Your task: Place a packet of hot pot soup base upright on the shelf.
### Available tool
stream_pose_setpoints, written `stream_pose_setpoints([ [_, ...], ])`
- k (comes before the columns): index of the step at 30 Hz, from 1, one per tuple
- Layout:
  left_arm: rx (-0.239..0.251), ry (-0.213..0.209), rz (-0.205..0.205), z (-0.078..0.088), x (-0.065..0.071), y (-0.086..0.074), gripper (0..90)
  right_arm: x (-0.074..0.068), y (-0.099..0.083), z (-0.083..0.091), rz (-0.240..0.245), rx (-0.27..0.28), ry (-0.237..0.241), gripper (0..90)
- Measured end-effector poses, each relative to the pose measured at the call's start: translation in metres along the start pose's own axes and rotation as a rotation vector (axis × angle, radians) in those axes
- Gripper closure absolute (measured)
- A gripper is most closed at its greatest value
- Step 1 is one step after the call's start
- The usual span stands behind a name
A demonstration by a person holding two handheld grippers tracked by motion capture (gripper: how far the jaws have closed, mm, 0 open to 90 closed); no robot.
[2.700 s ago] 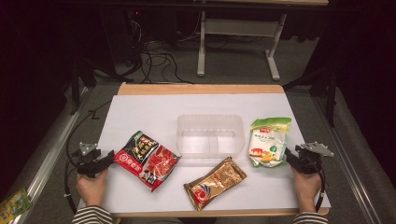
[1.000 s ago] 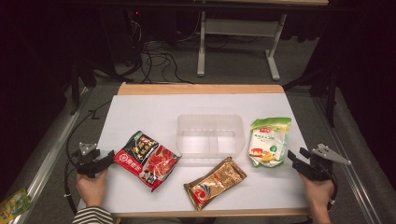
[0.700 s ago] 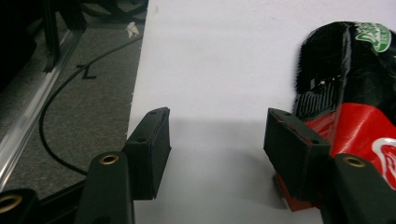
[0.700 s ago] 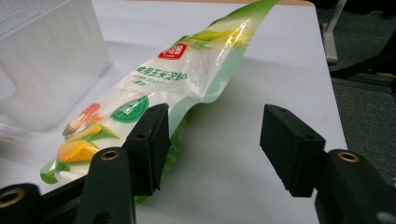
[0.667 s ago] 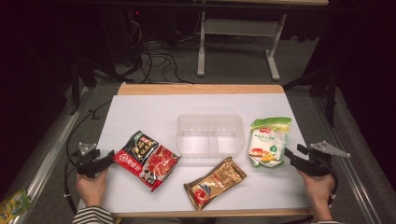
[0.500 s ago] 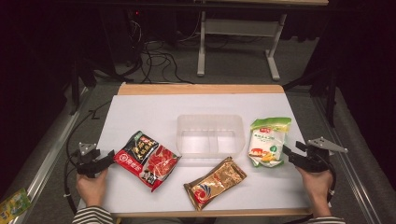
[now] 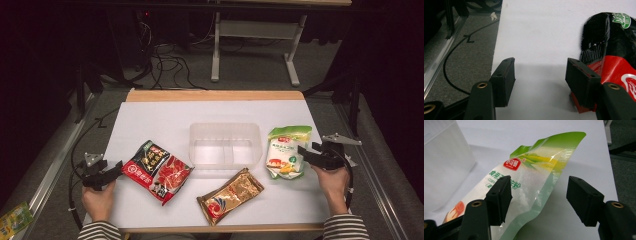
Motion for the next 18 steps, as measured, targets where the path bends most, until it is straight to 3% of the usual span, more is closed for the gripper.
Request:
stream_pose_setpoints([
  [8,0.002,0.014,-0.012,0.000,0.000,0.000,41.3,-0.001,0.005,-0.016,-0.018,-0.044,0.038,35.3],
  [18,0.000,0.021,-0.011,0.000,0.000,0.000,40.7,-0.006,0.003,-0.036,-0.053,-0.138,0.110,34.5],
])
Point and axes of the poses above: each handheld gripper's, and its own axes: z roughly backward along the jaws, y roughly out of its top, x roughly to its right, the point moved 9 cm from there along -z, roughly forward along the jaws, and after that the axes turned 3 degrees about -x, right-handed, at the moved point
